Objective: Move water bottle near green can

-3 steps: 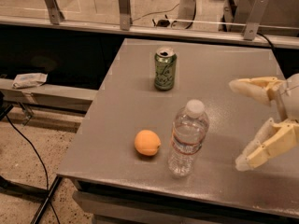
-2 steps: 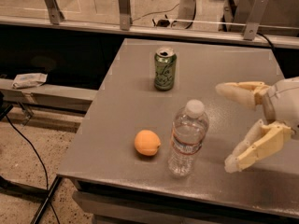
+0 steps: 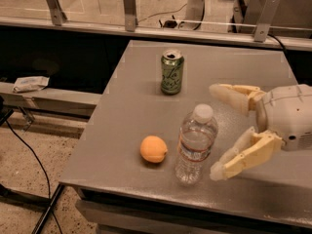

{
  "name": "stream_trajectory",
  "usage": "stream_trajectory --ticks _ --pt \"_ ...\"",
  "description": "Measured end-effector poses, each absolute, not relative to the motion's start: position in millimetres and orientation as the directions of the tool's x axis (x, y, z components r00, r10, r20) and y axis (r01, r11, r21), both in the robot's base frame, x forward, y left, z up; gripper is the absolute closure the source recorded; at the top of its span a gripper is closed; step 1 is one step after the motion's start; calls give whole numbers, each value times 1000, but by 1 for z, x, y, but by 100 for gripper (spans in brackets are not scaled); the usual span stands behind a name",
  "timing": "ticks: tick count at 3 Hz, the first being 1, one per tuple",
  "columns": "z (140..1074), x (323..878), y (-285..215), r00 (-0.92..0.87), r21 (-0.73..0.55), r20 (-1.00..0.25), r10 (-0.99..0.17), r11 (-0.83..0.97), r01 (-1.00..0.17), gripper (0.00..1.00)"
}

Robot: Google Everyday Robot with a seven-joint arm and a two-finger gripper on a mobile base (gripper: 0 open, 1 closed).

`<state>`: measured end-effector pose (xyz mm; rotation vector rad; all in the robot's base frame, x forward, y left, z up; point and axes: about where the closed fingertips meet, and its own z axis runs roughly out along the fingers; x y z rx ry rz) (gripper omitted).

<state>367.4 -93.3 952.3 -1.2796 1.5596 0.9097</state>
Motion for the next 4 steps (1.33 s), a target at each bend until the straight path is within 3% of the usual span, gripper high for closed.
stream_trajectory --ticks 1,2,3,4 --pt "949 368 -78 -29 -44 -948 -318 222 -974 0" --pt "941 369 -69 -19 -65 -945 -327 241 -968 17" --pt "935 368 -65 -26 -58 -945 -326 244 -968 41" --pt "933 370 -65 -34 -42 -949 -313 234 -971 72"
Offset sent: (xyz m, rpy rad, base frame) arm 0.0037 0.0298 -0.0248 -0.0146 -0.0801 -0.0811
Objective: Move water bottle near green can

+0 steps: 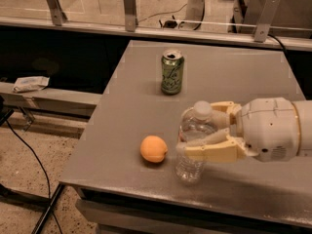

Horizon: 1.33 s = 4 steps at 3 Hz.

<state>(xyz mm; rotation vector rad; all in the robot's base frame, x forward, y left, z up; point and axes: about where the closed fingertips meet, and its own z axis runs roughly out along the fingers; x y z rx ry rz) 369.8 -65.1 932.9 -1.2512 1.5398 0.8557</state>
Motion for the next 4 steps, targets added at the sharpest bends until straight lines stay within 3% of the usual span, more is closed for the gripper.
stream_trajectory --ticks 1,2,4 --pt "942 397 -92 -65 -25 -954 -293 295 -955 100" --pt "963 441 -120 -59 -57 -952 -299 365 -929 100" --pt "995 526 -120 -21 -132 -954 -299 483 -865 100"
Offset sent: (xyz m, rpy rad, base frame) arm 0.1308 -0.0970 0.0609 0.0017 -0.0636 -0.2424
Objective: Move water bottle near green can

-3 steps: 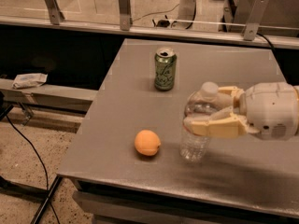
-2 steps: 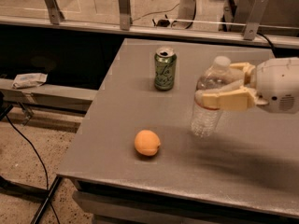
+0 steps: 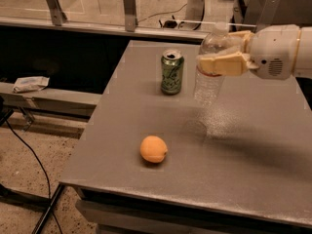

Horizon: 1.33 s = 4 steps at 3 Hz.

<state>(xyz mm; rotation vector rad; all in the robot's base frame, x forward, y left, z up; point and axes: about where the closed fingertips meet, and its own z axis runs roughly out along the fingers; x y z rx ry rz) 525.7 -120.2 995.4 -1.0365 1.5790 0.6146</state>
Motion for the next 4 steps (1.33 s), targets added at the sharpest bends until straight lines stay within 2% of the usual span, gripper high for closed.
stream_trajectory --ticks 1,2,3,4 --pt "983 549 -109 -56 -103 -958 -282 518 -849 100" --pt "966 565 -99 -94 -79 -953 -287 537 -840 80" --pt "948 576 -93 -114 -64 -954 -278 559 -827 49" --pt "938 578 -91 -110 -62 -960 -259 574 -817 25"
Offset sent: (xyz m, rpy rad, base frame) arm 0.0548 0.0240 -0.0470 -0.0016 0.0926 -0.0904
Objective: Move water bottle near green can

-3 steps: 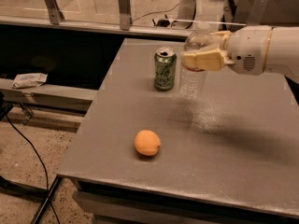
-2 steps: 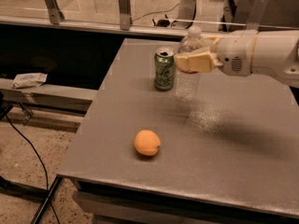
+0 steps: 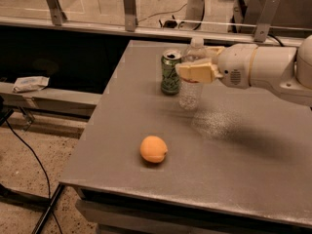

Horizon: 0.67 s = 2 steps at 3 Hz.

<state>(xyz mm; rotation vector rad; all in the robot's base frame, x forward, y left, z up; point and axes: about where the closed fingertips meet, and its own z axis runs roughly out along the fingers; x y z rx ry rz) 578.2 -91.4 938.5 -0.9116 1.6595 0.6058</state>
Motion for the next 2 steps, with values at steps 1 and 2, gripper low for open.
stream_trajectory --ticks 1,2 --pt "933 577 -94 -108 -52 -966 -235 585 -810 3" --pt "935 576 -98 -84 -59 -972 -221 570 -820 0"
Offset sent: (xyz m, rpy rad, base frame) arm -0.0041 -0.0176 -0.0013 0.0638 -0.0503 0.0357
